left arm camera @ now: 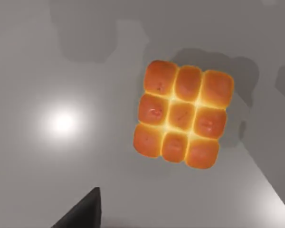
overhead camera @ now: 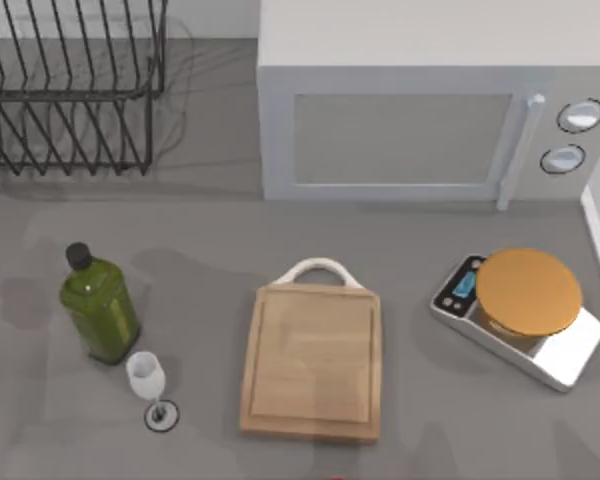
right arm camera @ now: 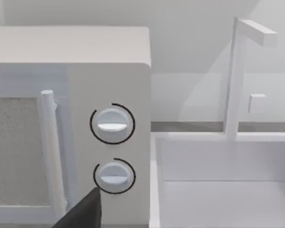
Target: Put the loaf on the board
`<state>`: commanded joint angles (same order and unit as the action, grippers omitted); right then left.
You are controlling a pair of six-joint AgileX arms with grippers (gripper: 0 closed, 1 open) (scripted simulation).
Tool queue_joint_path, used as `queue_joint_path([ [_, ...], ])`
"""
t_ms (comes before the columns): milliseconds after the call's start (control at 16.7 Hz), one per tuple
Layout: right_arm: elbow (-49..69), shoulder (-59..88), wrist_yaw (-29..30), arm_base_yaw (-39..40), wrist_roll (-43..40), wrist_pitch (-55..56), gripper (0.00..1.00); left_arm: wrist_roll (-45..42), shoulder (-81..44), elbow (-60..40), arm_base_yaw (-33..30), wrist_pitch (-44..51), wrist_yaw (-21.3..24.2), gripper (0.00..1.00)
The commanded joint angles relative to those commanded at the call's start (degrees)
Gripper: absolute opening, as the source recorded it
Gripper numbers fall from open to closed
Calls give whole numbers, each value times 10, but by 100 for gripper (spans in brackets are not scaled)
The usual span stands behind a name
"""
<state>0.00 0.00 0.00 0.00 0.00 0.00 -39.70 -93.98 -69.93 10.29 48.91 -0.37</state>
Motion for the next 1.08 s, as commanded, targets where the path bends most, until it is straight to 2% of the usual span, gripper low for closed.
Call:
queue_joint_path([
  [240, 0, 0, 0, 0, 0, 0, 100, -76, -163, -122, 13, 88, 2, 100],
  [480, 0, 0, 0, 0, 0, 0, 100, -114, -231, -189, 19, 126, 4, 100],
  [840, 0, 0, 0, 0, 0, 0, 100, -116, -234, -189, 16, 124, 4, 100],
  [1080, 0, 0, 0, 0, 0, 0, 100, -116, -259, -153, 18, 63, 4, 100],
])
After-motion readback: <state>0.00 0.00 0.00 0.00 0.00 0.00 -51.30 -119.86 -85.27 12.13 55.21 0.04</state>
